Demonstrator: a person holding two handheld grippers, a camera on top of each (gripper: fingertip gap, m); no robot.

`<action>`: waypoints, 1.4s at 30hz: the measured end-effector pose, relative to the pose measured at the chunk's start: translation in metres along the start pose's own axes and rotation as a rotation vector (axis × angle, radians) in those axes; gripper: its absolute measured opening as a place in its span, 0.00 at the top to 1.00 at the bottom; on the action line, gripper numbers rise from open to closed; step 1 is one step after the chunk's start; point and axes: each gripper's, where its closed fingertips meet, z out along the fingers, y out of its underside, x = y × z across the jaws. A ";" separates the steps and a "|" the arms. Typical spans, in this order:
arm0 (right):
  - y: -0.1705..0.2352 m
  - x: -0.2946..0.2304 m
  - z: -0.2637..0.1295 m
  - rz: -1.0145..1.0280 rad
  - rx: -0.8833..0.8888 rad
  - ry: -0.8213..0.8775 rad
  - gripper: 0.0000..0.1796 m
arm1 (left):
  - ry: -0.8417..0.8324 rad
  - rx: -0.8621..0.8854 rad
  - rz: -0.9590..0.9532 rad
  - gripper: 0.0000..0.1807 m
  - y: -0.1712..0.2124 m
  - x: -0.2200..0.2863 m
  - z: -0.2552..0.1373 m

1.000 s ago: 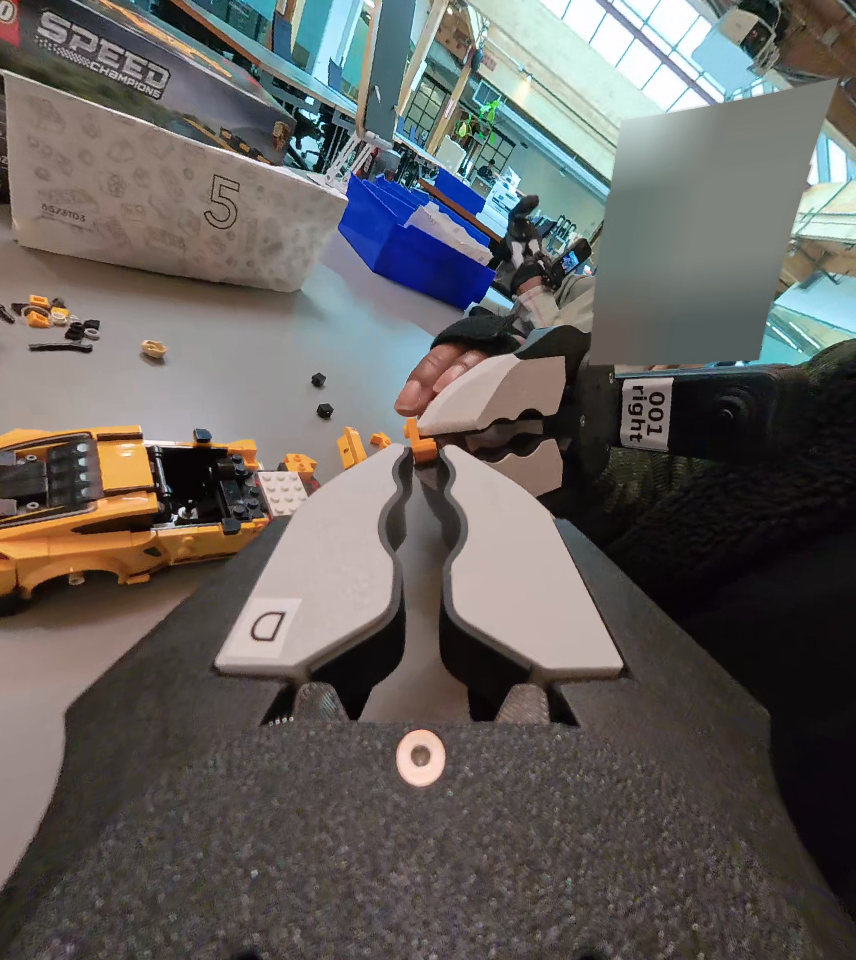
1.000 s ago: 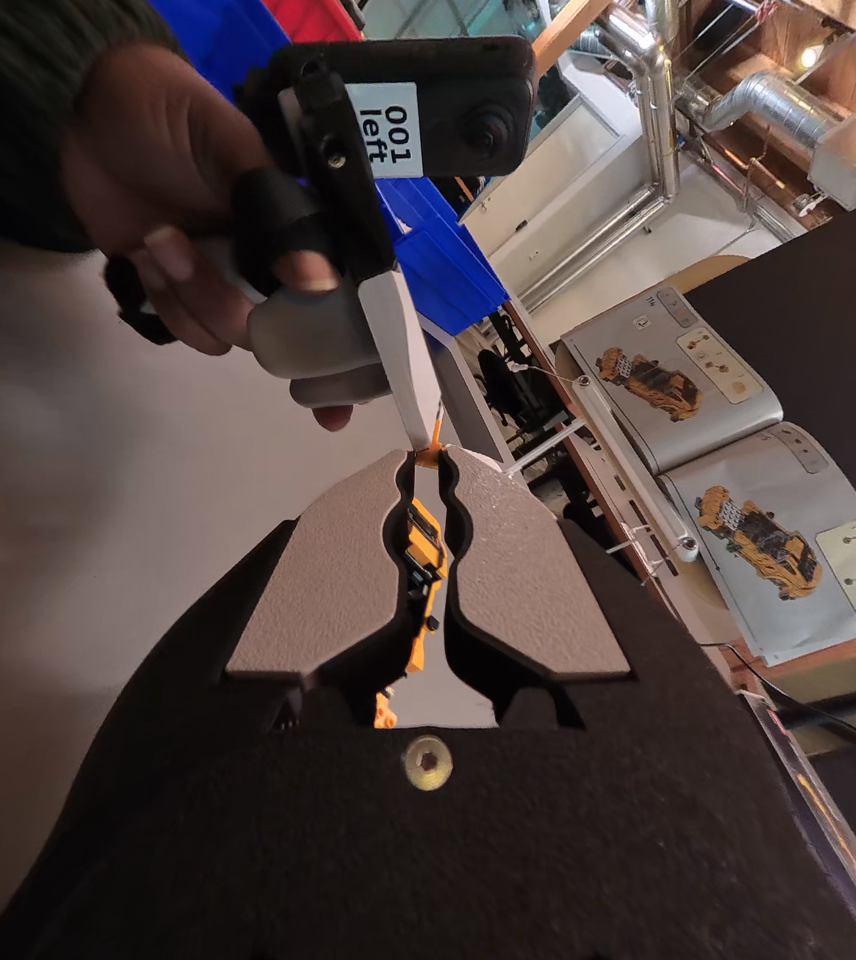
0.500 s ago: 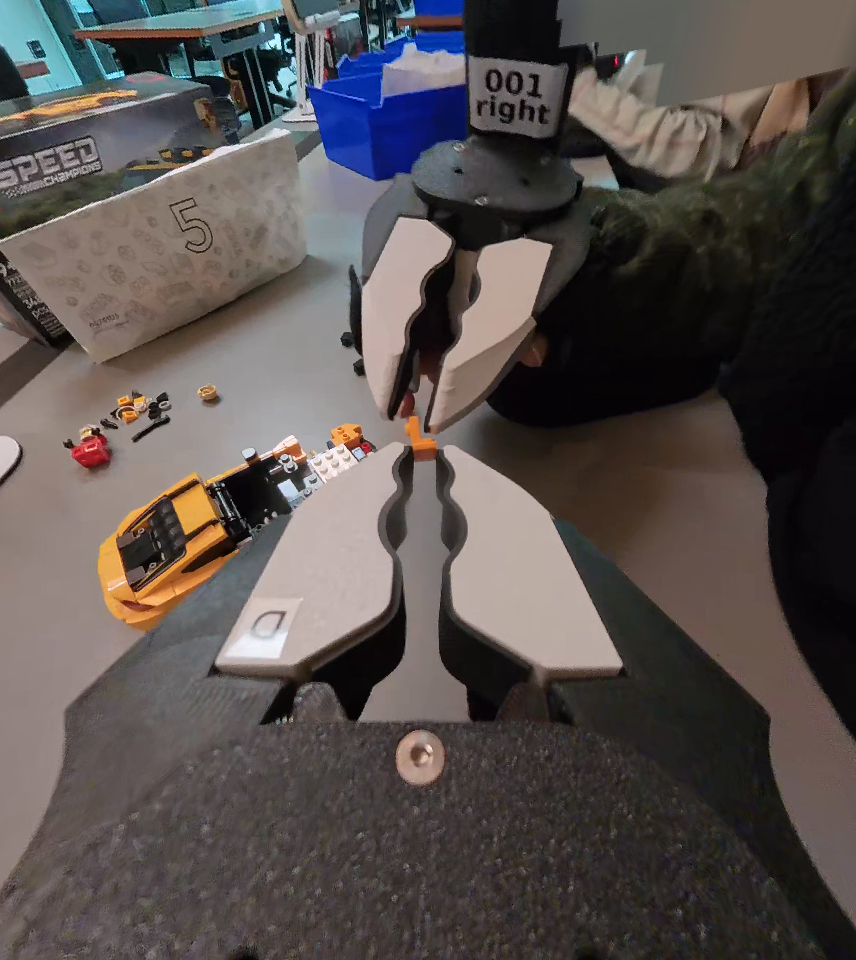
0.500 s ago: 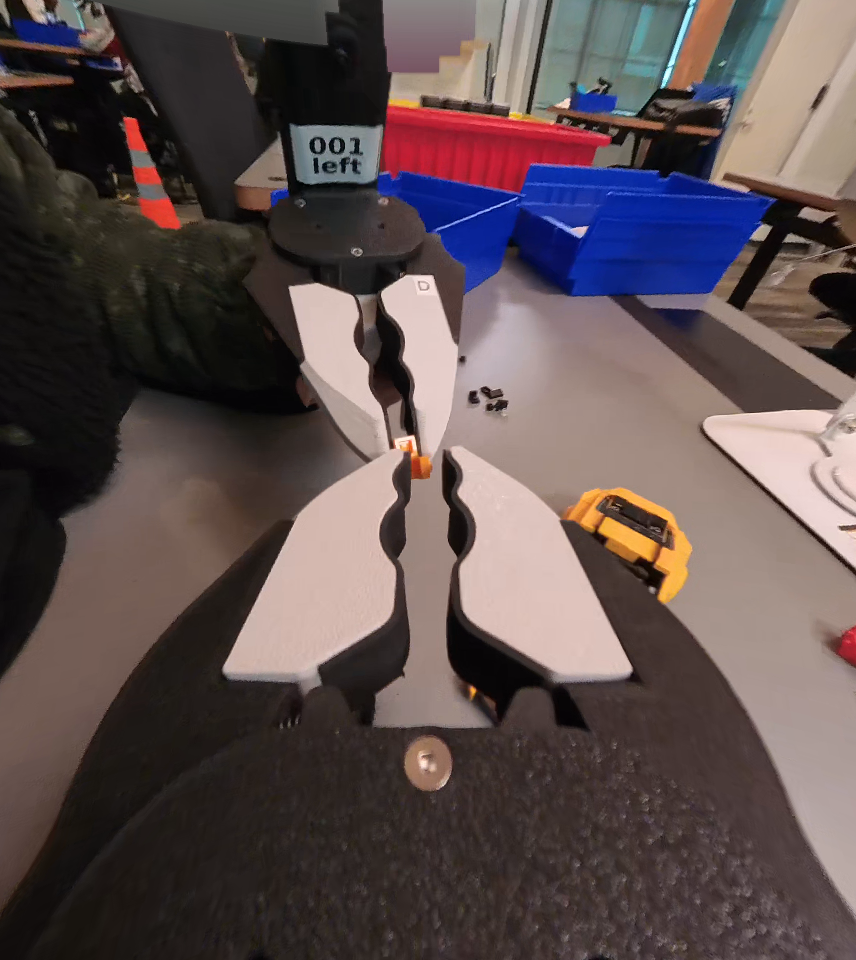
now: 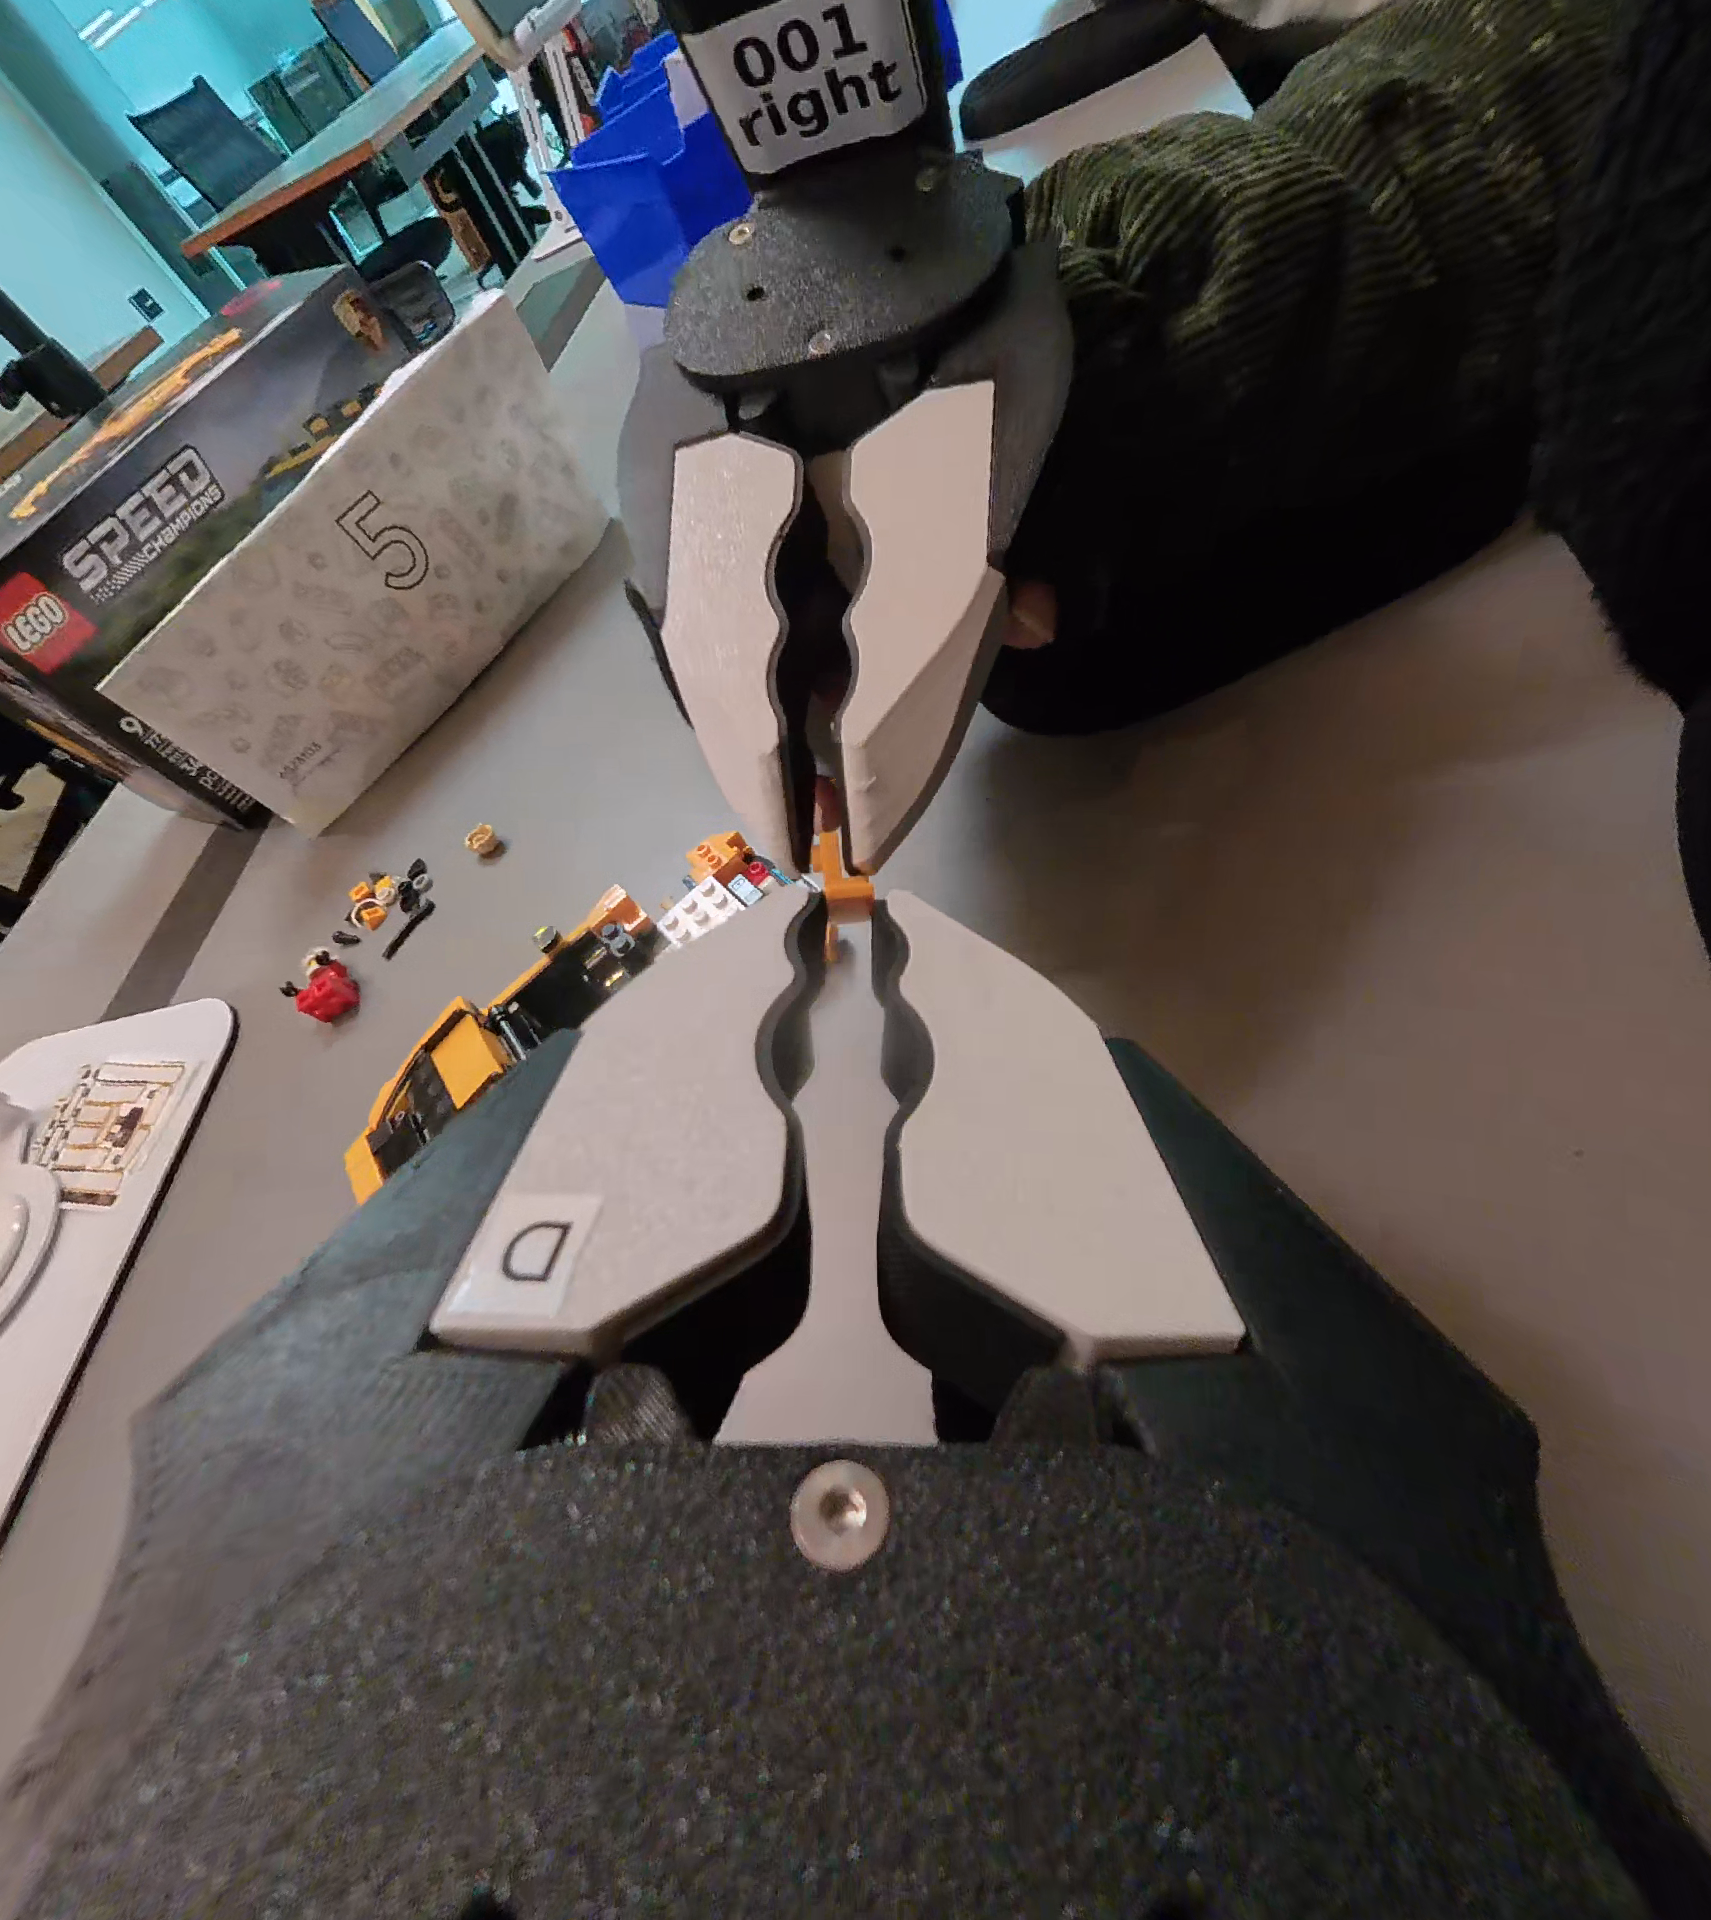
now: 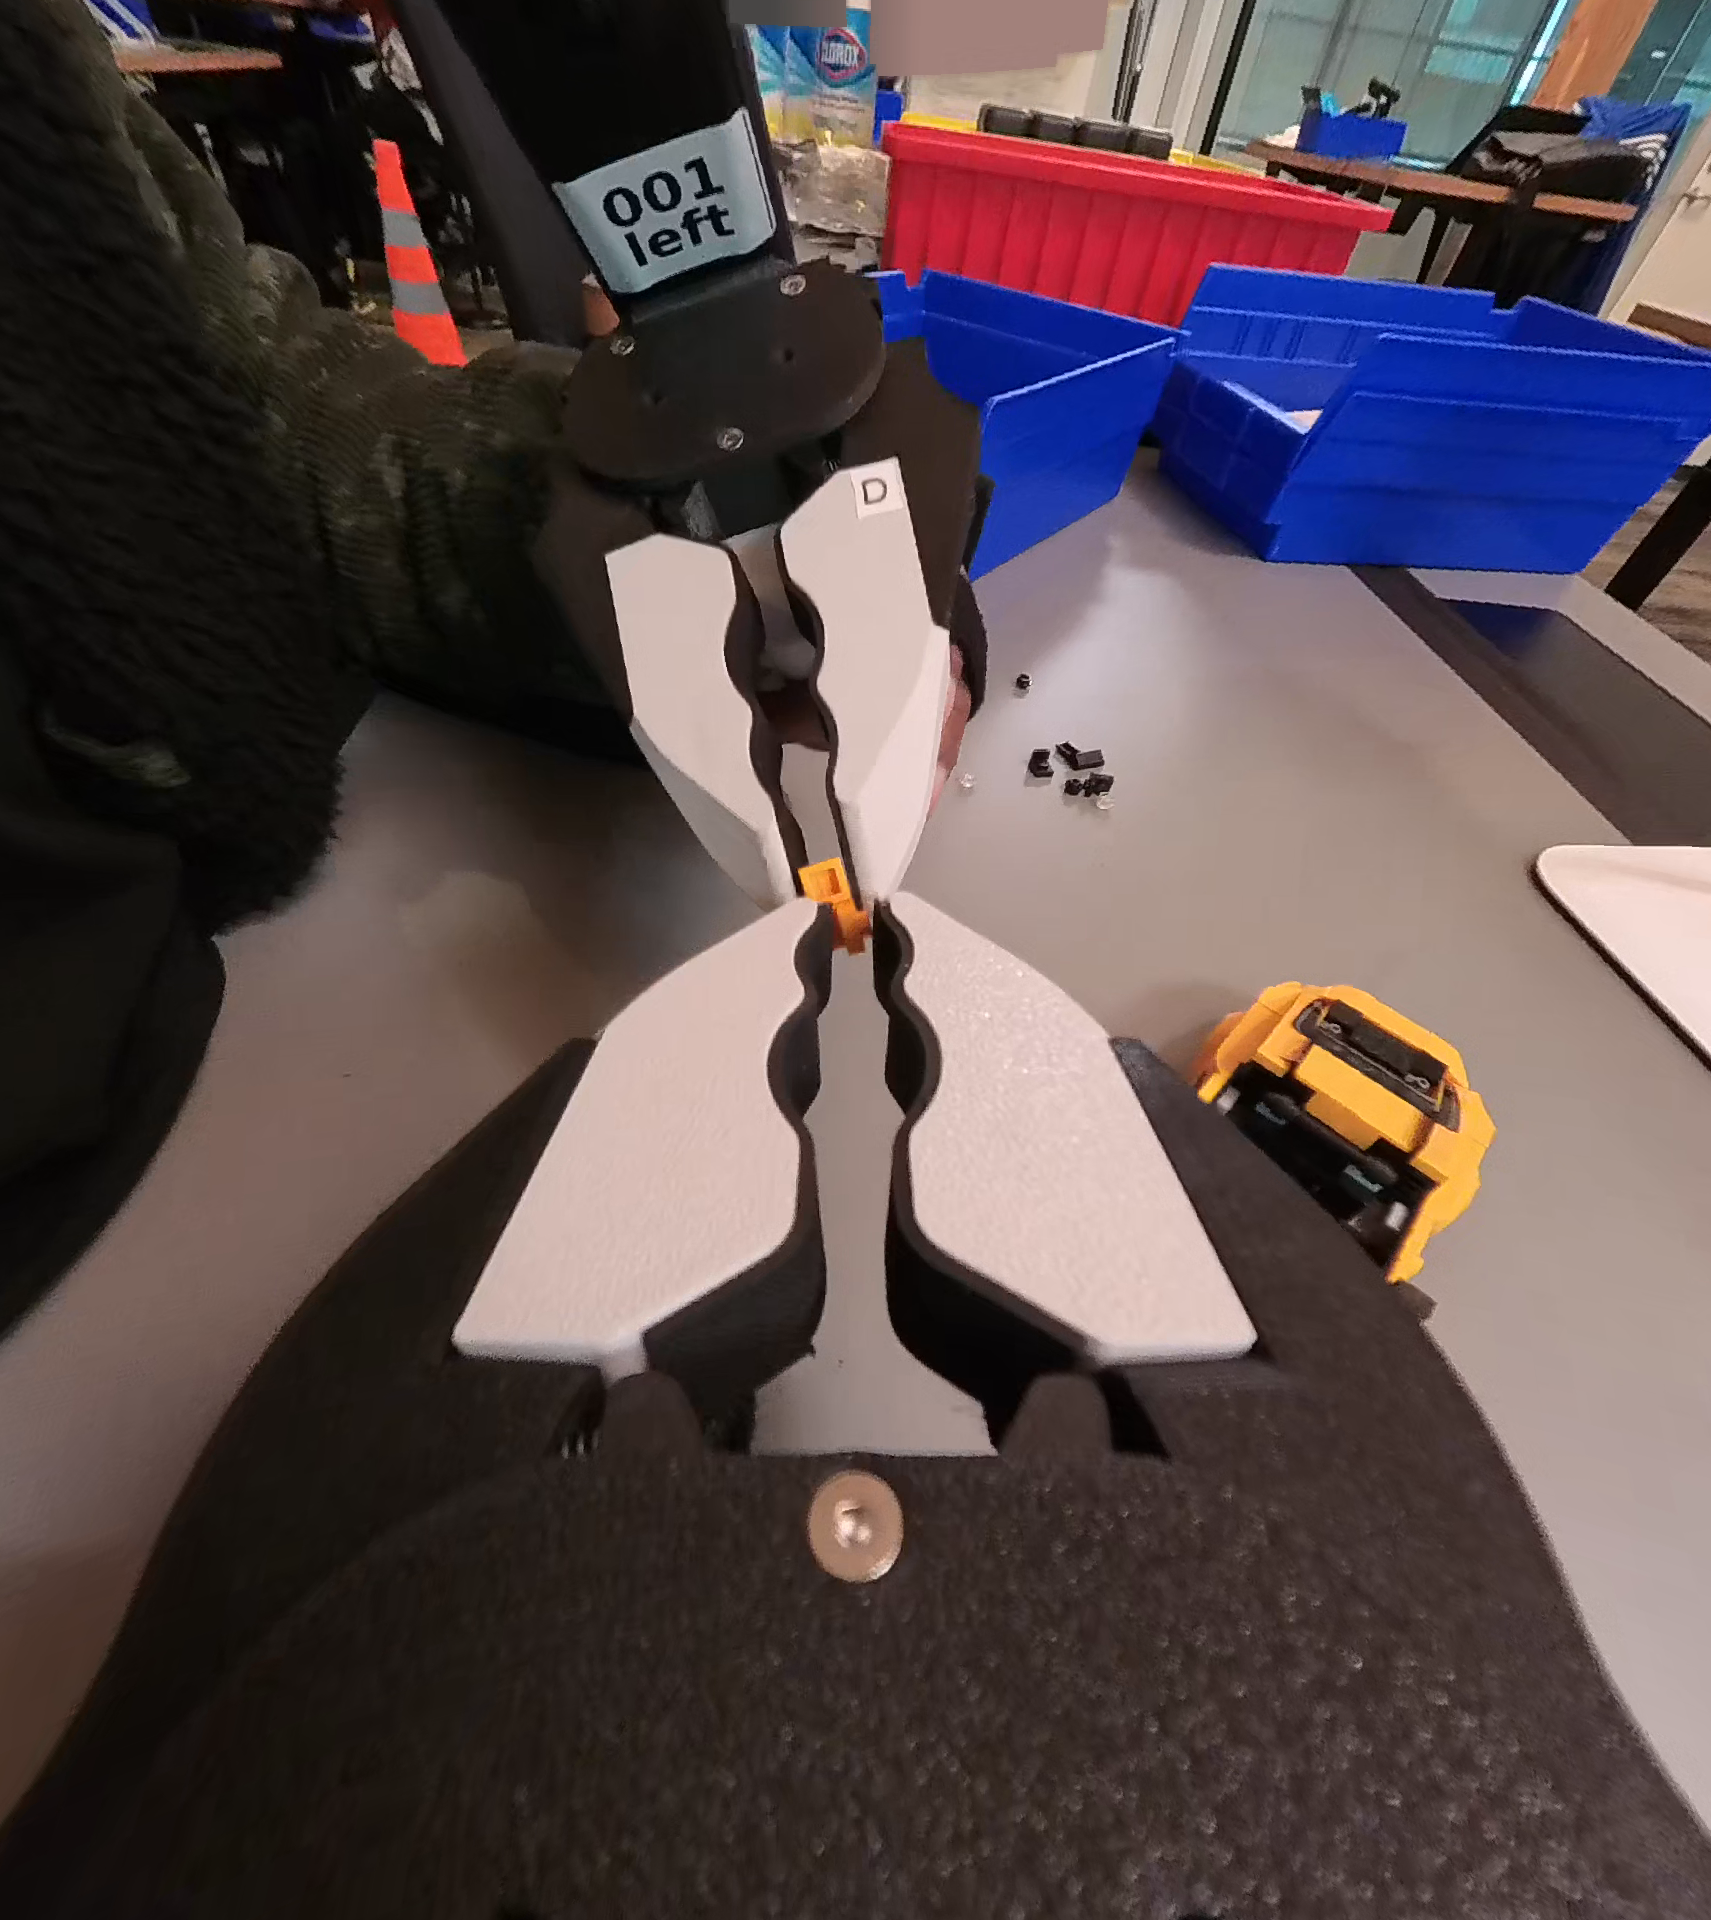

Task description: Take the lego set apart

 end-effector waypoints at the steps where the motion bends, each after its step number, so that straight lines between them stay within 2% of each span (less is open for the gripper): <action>1: 0.001 -0.001 0.000 -0.003 -0.007 -0.004 0.96 | 0.005 -0.004 0.004 0.96 0.001 0.001 0.000; 8: -0.001 -0.003 -0.001 -0.027 -0.014 -0.012 0.97 | 0.003 0.017 0.028 0.96 -0.002 0.003 -0.002; 14: -0.017 -0.003 -0.006 -0.065 0.062 0.014 0.97 | 0.013 0.124 -0.044 0.96 -0.018 -0.001 -0.011; 22: -0.029 -0.005 -0.010 -0.001 0.130 -0.030 0.98 | 0.040 0.189 -0.114 0.96 -0.030 -0.002 -0.016; 26: -0.029 0.021 -0.030 0.057 0.170 0.055 0.98 | 0.001 0.250 -0.124 0.96 -0.039 -0.010 -0.031; 30: -0.037 0.015 -0.027 0.097 0.229 0.020 0.98 | -0.035 0.210 -0.159 0.96 -0.030 -0.019 -0.030; 37: -0.057 0.029 -0.046 0.410 0.465 -0.094 0.98 | -0.087 0.094 -0.289 0.96 0.003 -0.037 -0.021; 42: -0.069 0.042 -0.066 0.624 0.646 -0.198 0.97 | -0.184 -0.133 -0.233 0.96 0.043 -0.049 -0.017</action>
